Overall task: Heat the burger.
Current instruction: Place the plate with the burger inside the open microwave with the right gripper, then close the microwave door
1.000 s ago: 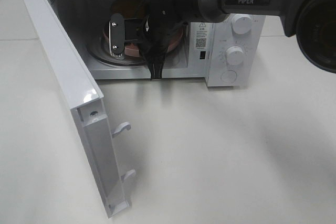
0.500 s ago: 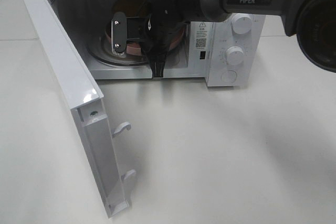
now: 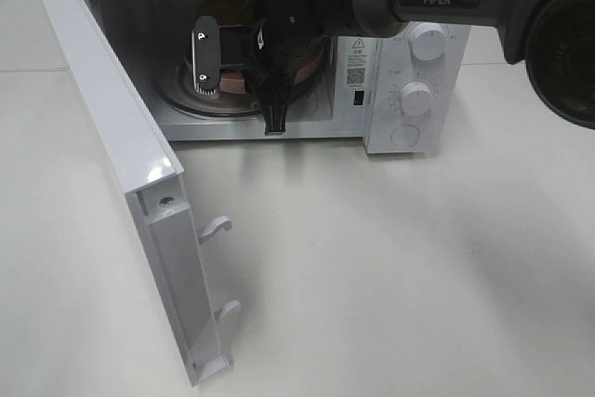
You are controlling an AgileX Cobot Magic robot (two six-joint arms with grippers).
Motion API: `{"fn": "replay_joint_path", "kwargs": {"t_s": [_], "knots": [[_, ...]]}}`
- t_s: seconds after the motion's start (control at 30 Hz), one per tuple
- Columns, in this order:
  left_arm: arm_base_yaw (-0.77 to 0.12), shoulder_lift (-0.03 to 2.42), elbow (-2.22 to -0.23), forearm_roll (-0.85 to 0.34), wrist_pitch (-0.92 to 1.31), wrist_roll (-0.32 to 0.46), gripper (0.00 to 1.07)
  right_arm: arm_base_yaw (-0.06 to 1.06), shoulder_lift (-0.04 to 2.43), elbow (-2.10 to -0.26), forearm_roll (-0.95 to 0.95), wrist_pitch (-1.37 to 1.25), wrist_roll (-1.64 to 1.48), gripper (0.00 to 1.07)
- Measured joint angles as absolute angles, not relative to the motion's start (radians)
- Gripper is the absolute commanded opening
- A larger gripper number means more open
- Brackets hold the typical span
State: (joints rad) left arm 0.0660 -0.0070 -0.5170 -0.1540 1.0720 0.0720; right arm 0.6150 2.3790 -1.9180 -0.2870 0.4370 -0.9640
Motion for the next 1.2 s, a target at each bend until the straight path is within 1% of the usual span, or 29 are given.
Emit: {"fn": "replay_joint_path", "kwargs": {"t_s": [0.03,0.13,0.2,0.3,0.67,0.73,0.83,0.9,0.93,1.0,1.03,1.07,1.1,1.13,1.17,1.2], "knots": [[0.066,-0.007,-0.517,-0.154,1.072,0.072,1.0,0.616,2.379,-1.918,-0.287,0.434,-0.957,0.35],[0.066,-0.007,-0.517,-0.154,1.072,0.072,1.0,0.616,2.379,-1.918,-0.287,0.434,-0.948,0.37],[0.066,-0.007,-0.517,-0.154,1.072,0.072,1.0,0.616,2.378,-1.918,-0.291,0.433,-0.917,0.44],[0.066,-0.007,-0.517,-0.154,1.072,0.072,1.0,0.616,2.375,-1.918,-0.293,0.433,-0.912,0.45],[0.066,-0.007,-0.517,-0.154,1.072,0.072,1.0,0.616,2.348,-1.918,-0.293,0.454,-0.909,0.45],[0.066,-0.007,-0.517,-0.154,1.072,0.072,1.0,0.616,2.322,-1.889,-0.294,0.447,-0.902,0.49],[0.066,-0.007,-0.517,-0.154,1.072,0.072,1.0,0.616,2.314,-1.872,-0.294,0.439,-0.901,0.5],[0.066,-0.007,-0.517,-0.154,1.072,0.072,1.0,0.616,2.282,-1.797,-0.296,0.397,-0.901,0.59],[0.066,-0.007,-0.517,-0.154,1.072,0.072,1.0,0.616,2.282,-1.797,-0.296,0.397,-0.901,0.59],[0.066,-0.007,-0.517,-0.154,1.072,0.072,1.0,0.616,2.252,-1.737,-0.298,0.366,-0.9,0.64],[0.066,-0.007,-0.517,-0.154,1.072,0.072,1.0,0.616,2.252,-1.737,-0.298,0.366,-0.9,0.64],[0.066,-0.007,-0.517,-0.154,1.072,0.072,1.0,0.616,2.23,-1.697,-0.299,0.343,-0.9,0.66],[0.066,-0.007,-0.517,-0.154,1.072,0.072,1.0,0.616,2.219,-1.676,-0.298,0.333,-0.9,0.7],[0.066,-0.007,-0.517,-0.154,1.072,0.072,1.0,0.616,2.219,-1.676,-0.298,0.333,-0.9,0.7],[0.066,-0.007,-0.517,-0.154,1.072,0.072,1.0,0.616,2.199,-1.634,-0.299,0.311,-0.9,0.75],[0.066,-0.007,-0.517,-0.154,1.072,0.072,1.0,0.616,2.199,-1.634,-0.299,0.311,-0.9,0.75]]}}
